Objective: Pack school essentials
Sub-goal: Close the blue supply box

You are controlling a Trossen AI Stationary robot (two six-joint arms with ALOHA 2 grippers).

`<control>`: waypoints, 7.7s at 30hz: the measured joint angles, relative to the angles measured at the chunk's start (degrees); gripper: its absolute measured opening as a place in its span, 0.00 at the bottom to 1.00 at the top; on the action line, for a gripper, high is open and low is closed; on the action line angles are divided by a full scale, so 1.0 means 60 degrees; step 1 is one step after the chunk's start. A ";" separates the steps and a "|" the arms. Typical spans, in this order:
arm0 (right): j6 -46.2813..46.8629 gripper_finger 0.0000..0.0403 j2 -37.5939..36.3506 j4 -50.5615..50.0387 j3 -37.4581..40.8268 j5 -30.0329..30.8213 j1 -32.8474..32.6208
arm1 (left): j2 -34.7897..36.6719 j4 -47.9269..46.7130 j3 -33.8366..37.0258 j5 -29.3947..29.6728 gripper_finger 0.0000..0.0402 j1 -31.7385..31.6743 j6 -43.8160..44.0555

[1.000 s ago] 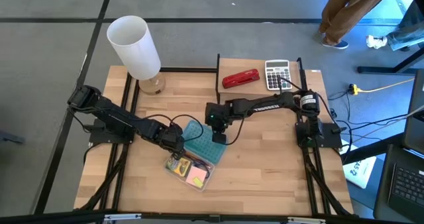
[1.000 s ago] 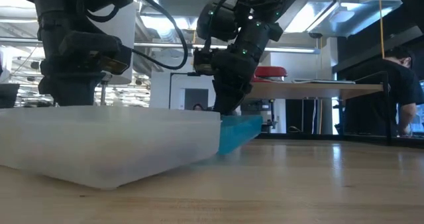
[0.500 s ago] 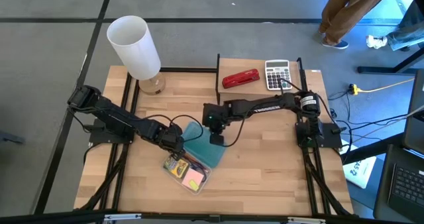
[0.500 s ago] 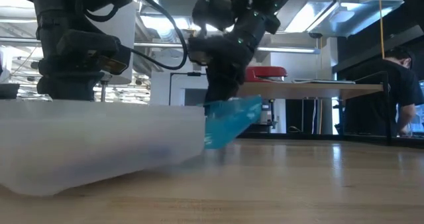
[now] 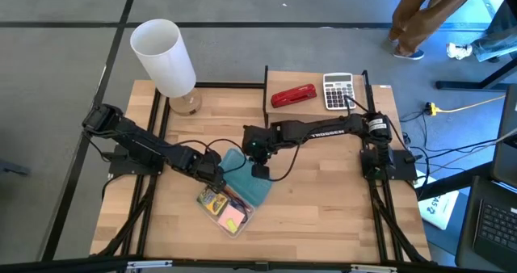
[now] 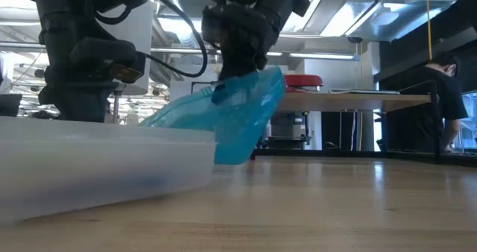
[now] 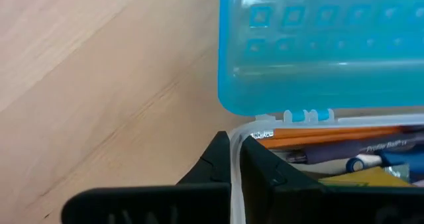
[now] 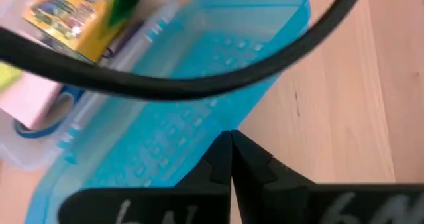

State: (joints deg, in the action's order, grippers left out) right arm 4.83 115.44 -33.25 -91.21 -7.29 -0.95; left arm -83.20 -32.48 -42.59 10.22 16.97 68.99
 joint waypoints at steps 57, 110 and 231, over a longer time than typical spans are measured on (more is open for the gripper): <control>0.0632 0.01 0.0033 0.0336 -0.1266 -0.0022 -0.0962 | -0.0007 -0.0049 0.0000 0.0172 0.29 -0.0223 -0.1023; 0.0632 0.01 0.0029 0.0353 -0.1269 0.0022 -0.0944 | 0.4726 0.1060 -0.0907 0.1701 0.28 -0.0829 -0.5582; 0.1778 0.01 -0.0073 -0.0920 0.1331 -0.0273 -0.0306 | 0.2116 0.0865 0.2197 -0.0325 0.28 0.4754 0.0911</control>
State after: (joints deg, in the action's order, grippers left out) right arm 15.50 115.00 -38.77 -83.23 -8.93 -2.79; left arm -70.50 -27.29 -29.41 8.27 45.50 74.46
